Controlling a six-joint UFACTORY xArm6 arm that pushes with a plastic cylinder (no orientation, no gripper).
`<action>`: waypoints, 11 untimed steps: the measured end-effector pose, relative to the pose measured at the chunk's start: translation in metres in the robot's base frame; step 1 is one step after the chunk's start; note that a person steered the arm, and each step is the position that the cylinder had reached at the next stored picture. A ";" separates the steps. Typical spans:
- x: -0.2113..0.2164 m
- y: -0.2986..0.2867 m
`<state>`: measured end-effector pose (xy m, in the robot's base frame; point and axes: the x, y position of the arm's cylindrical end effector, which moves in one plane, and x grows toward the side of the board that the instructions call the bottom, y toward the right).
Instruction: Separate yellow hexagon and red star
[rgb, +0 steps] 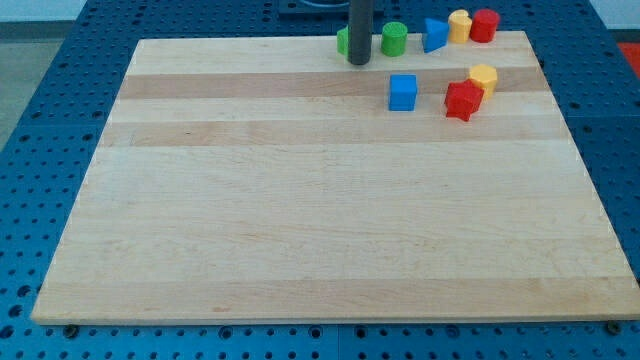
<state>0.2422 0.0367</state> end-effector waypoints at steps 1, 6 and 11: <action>0.000 -0.002; 0.146 0.008; 0.165 0.149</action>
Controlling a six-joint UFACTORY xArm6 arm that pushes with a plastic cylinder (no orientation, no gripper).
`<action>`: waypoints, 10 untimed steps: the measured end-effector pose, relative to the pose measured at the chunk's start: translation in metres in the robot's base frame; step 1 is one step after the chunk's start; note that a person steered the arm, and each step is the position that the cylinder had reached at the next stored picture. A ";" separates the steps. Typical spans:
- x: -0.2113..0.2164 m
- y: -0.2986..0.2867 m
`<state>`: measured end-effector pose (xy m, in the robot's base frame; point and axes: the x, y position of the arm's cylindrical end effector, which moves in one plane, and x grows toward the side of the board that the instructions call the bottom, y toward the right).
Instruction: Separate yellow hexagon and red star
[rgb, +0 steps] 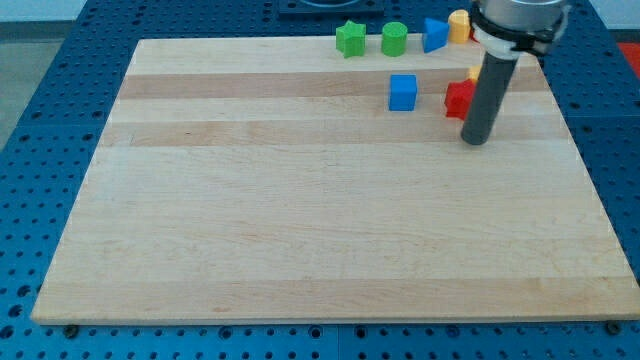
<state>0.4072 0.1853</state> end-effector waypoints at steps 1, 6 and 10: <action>-0.028 0.050; -0.141 0.040; -0.073 0.004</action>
